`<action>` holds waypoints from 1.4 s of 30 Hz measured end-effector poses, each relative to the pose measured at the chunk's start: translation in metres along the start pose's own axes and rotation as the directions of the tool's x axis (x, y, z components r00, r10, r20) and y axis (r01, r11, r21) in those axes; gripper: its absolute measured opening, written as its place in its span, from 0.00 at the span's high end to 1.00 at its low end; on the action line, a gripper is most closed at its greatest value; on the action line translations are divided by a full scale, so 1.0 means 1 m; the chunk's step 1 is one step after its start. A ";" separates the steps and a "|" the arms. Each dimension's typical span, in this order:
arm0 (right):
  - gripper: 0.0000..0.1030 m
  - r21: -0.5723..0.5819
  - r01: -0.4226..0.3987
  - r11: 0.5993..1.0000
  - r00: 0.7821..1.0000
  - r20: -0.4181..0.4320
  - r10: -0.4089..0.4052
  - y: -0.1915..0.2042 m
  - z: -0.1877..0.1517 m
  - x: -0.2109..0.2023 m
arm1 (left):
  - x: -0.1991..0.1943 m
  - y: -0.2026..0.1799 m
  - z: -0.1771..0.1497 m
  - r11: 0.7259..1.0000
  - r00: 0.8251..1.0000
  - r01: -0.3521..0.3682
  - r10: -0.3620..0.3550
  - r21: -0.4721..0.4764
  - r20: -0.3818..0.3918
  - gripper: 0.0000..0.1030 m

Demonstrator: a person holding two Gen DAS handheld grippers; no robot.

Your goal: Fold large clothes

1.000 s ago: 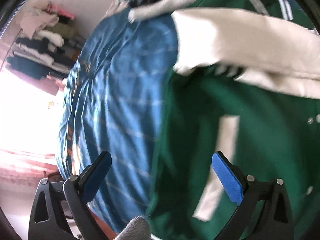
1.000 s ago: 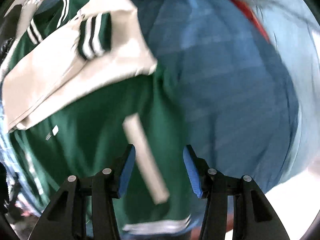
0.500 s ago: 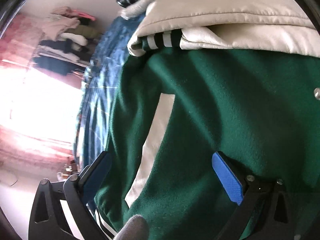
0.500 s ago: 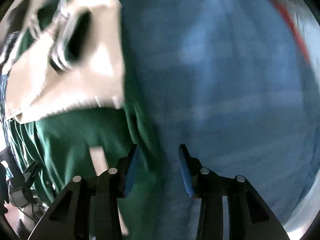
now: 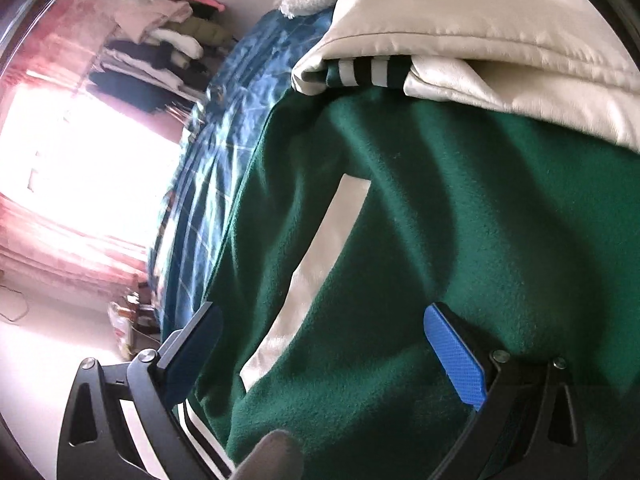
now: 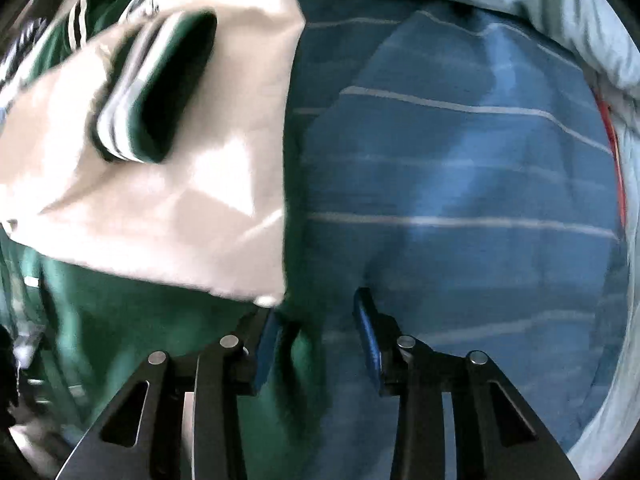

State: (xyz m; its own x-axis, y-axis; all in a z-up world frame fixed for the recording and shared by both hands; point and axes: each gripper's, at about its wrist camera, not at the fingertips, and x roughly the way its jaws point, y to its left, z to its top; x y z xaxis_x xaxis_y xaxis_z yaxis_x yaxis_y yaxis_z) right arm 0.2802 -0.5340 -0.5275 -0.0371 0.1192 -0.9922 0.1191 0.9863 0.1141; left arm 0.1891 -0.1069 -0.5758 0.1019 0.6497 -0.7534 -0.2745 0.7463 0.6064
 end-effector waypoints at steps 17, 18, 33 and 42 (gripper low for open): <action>0.94 0.104 -0.266 0.959 0.964 0.061 0.260 -0.007 0.098 0.000 | -0.050 0.009 0.021 0.986 1.000 0.014 -0.011 -0.165 0.015 0.00; 0.94 0.094 -0.239 0.966 0.970 0.076 0.232 -0.010 0.098 -0.006 | -0.053 0.007 0.018 0.986 1.000 0.011 -0.009 -0.165 0.012 0.00; 0.95 0.044 -0.158 0.987 0.982 0.113 0.152 -0.075 0.145 -0.006 | -0.069 0.000 0.000 0.985 0.999 -0.034 0.033 -0.167 -0.006 0.00; 0.34 -0.130 -0.080 0.988 0.993 0.078 0.091 -0.114 0.028 -0.067 | -0.134 -0.025 -0.058 0.991 0.990 -0.136 0.136 -0.012 0.022 0.00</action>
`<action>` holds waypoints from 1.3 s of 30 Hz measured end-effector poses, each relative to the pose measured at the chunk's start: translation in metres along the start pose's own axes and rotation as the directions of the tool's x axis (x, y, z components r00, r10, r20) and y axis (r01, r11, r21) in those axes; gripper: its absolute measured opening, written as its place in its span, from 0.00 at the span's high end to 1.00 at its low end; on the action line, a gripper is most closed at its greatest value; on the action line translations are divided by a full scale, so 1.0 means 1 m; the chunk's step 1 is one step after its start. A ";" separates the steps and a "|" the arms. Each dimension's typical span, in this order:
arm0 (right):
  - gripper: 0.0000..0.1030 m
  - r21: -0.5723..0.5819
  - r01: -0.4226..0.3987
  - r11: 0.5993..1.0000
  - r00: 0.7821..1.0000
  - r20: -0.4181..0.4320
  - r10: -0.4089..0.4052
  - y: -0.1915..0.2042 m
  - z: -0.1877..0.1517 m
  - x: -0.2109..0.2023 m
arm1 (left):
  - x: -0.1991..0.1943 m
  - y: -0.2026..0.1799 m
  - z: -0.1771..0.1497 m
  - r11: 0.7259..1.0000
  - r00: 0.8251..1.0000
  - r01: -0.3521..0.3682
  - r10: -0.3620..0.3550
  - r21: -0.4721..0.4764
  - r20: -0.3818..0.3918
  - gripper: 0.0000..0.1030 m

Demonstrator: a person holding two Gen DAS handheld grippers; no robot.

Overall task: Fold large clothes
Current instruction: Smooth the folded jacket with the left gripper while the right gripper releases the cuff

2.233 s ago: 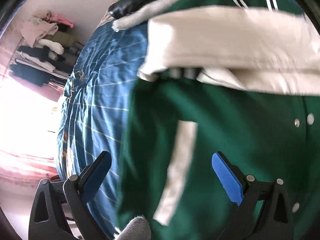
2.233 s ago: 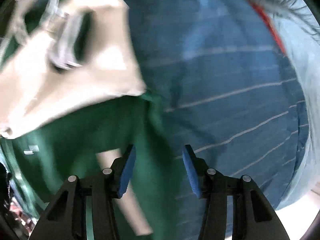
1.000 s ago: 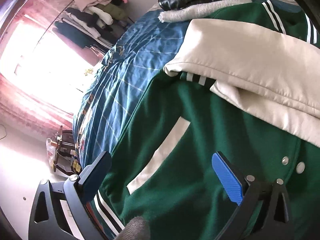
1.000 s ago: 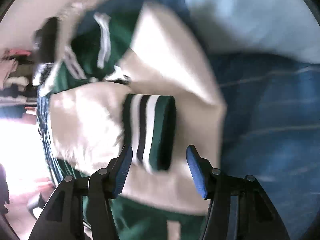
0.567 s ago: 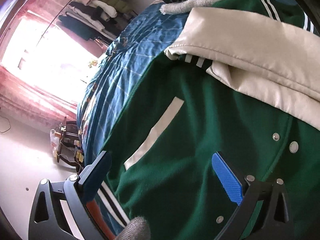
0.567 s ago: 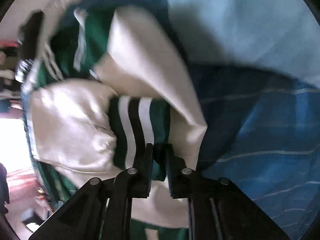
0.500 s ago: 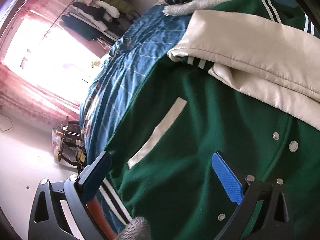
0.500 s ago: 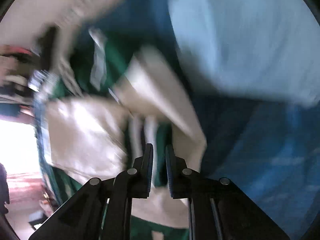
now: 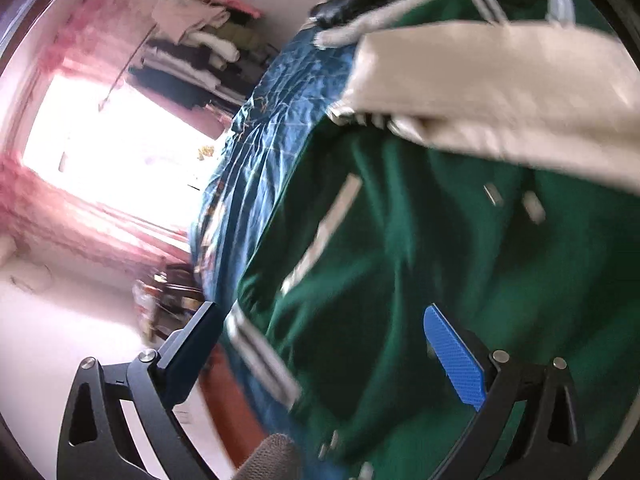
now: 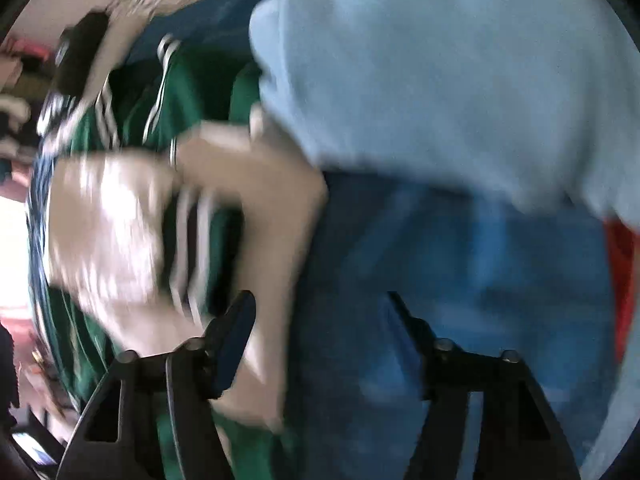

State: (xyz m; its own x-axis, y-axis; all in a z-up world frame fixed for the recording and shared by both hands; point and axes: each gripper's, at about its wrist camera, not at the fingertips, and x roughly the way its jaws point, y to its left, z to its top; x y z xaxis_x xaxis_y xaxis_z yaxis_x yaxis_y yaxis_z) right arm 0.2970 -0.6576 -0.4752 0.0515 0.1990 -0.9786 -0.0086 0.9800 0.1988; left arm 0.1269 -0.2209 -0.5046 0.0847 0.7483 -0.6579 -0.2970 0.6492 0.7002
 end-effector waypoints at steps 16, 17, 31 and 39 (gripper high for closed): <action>0.34 0.272 0.103 0.957 0.982 -0.181 -0.054 -0.172 -0.192 -0.023 | -0.144 -0.153 -0.180 0.880 0.983 -0.084 -0.004 0.468 0.182 0.00; 0.34 0.277 0.107 0.955 0.982 -0.179 -0.058 -0.179 -0.190 -0.025 | -0.137 -0.160 -0.178 0.878 0.984 -0.108 0.026 0.466 0.178 0.00; 0.21 0.147 -0.333 0.931 0.935 -0.073 0.346 -0.133 -0.058 0.014 | -0.071 -0.117 -0.074 0.980 0.982 -0.188 0.189 0.062 -0.009 0.44; 0.11 0.227 -0.628 0.745 0.754 -0.059 0.654 -0.089 0.018 0.062 | -0.084 -0.076 -0.059 0.995 0.997 0.068 -0.070 0.068 0.024 0.88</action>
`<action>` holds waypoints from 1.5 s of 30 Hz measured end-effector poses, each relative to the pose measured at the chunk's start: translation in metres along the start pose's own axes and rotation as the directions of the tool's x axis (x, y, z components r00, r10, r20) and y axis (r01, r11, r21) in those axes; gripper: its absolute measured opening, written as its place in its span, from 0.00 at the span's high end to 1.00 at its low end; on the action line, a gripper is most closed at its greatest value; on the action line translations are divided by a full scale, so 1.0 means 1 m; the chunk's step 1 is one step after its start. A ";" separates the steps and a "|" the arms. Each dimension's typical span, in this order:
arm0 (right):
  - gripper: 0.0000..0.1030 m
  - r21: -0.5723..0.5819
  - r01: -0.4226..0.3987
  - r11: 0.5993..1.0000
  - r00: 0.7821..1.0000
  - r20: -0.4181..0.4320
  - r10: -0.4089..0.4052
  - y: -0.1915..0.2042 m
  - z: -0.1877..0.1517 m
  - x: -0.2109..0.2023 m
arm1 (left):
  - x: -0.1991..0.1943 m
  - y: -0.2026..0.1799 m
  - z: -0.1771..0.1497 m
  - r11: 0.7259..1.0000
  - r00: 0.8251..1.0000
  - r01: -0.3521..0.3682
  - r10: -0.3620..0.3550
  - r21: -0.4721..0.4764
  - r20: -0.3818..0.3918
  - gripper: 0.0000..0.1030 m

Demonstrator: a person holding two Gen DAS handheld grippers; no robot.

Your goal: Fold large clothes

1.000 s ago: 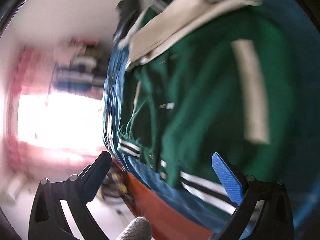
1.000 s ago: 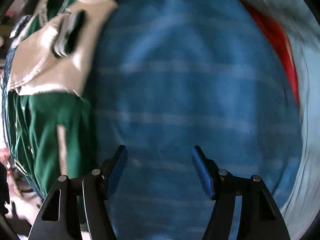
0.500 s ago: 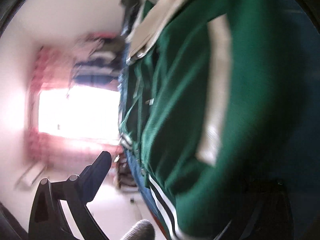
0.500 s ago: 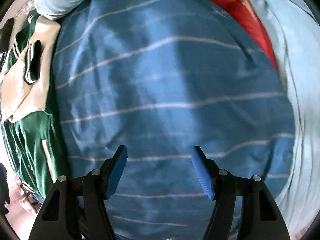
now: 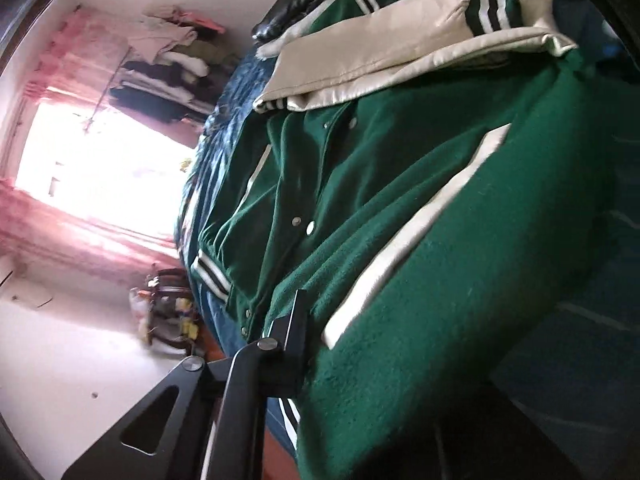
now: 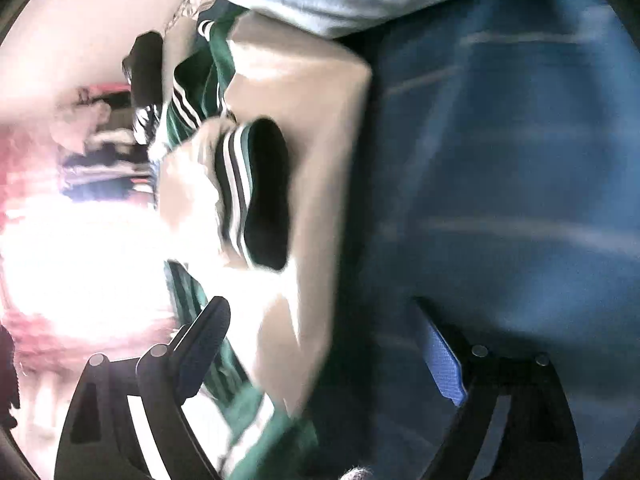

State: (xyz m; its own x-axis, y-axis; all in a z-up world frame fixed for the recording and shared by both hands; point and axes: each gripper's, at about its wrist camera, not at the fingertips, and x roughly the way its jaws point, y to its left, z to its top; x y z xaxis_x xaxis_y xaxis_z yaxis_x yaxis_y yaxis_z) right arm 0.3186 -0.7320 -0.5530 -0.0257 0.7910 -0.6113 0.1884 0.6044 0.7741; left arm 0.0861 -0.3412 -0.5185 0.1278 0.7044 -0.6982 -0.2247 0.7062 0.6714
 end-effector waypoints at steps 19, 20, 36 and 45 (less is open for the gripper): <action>0.85 0.010 0.082 0.997 0.974 0.211 -0.083 0.211 -0.022 -0.035 | 0.035 0.169 0.026 0.905 0.910 0.416 -0.414 -0.088 0.034 0.92; 0.85 -0.011 0.097 0.995 0.974 0.207 -0.093 0.237 -0.023 -0.028 | 0.049 0.189 0.032 0.889 0.895 0.445 -0.446 -0.113 0.017 0.92; 0.50 -0.160 0.524 0.837 0.850 0.030 -0.526 0.409 0.026 0.289 | 0.353 0.350 0.018 0.270 0.394 0.619 -0.919 -0.738 -0.006 0.58; 0.29 -0.097 0.215 0.972 0.973 -0.069 -0.222 0.376 0.000 0.229 | 0.340 0.375 -0.025 0.423 0.572 0.542 -0.819 -0.726 -0.051 0.33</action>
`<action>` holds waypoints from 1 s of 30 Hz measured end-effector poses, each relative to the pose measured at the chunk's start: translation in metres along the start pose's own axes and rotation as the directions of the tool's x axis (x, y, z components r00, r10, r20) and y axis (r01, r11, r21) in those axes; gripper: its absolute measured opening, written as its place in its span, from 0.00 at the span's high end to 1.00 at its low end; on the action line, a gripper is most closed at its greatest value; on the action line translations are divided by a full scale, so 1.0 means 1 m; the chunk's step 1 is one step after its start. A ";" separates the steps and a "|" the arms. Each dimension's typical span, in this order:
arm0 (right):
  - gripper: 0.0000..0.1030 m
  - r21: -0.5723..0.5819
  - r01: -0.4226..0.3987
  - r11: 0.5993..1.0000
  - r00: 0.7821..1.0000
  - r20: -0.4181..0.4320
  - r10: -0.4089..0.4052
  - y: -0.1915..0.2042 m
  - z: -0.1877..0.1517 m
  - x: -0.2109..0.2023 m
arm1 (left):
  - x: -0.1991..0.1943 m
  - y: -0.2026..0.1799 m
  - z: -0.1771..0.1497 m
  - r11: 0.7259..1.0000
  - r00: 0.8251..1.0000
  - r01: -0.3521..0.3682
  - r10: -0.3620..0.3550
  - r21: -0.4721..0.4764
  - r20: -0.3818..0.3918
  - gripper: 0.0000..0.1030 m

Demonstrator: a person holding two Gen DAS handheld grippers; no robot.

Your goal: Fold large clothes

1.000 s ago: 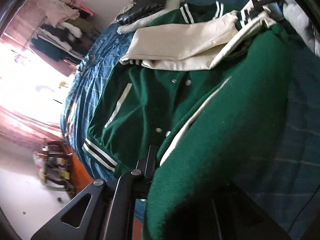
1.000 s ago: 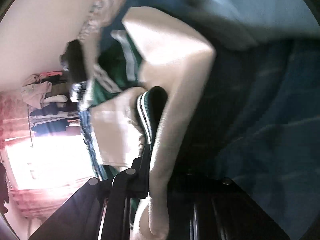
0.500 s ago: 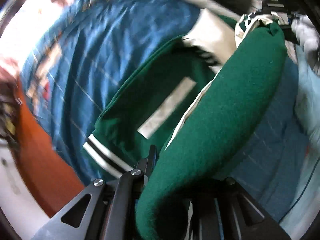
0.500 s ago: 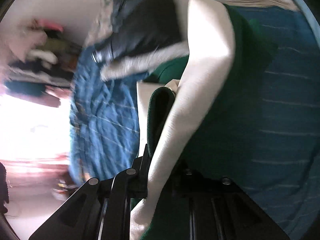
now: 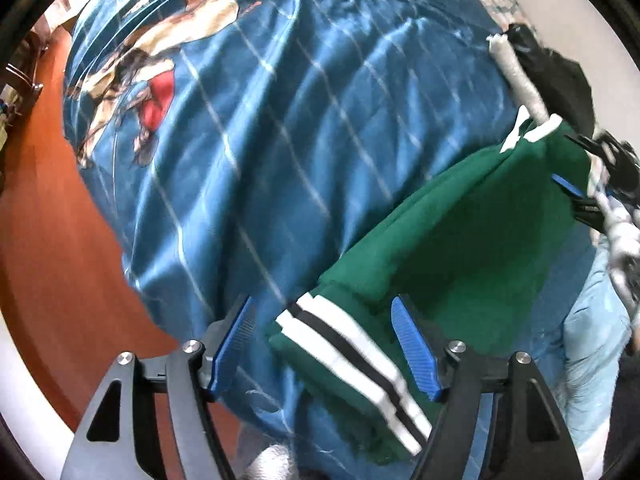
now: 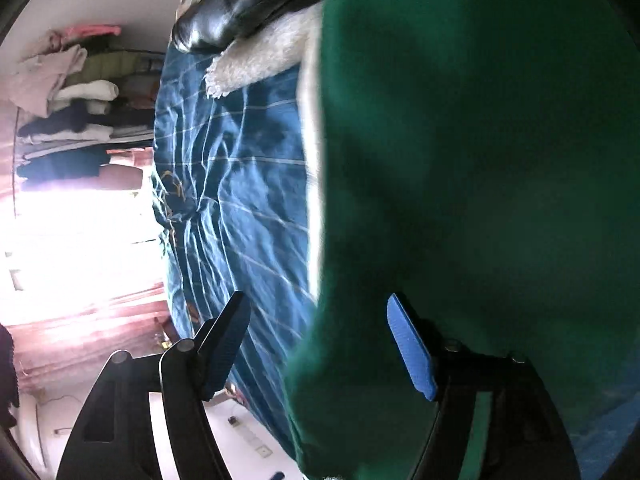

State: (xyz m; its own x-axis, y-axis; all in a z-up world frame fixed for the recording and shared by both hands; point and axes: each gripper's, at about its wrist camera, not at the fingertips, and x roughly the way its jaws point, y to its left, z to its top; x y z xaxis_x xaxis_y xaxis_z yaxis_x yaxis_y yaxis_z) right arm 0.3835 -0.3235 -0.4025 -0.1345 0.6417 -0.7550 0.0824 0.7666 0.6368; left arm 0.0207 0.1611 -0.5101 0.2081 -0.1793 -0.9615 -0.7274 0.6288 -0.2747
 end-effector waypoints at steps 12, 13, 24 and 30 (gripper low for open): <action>0.20 0.140 0.178 0.974 0.958 0.200 -0.204 -0.190 -0.010 -0.109 | 0.077 -0.012 0.005 0.982 0.982 -0.189 0.189 -0.004 -0.013 0.16; 0.20 0.142 0.134 0.981 0.966 0.200 -0.161 -0.203 0.001 -0.103 | 0.077 -0.015 0.006 0.981 0.981 -0.192 0.192 0.003 -0.007 0.16; 0.16 0.072 -0.170 0.983 0.952 0.268 0.145 -0.239 0.077 -0.053 | -0.003 -0.021 -0.049 0.953 0.980 -0.054 0.108 -0.299 0.167 0.18; 0.58 0.118 -0.226 0.967 0.947 0.259 0.190 -0.265 0.068 -0.061 | 0.070 -0.033 -0.057 0.939 0.996 -0.022 0.052 -0.344 0.077 0.20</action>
State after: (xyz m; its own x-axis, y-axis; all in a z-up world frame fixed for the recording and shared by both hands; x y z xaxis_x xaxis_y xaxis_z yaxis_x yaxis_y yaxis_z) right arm 0.4365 -0.5644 -0.5358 0.1438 0.7596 -0.6342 0.2265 0.5986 0.7683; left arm 0.0226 0.0847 -0.5685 0.2196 -0.0879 -0.9716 -0.9124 0.3341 -0.2364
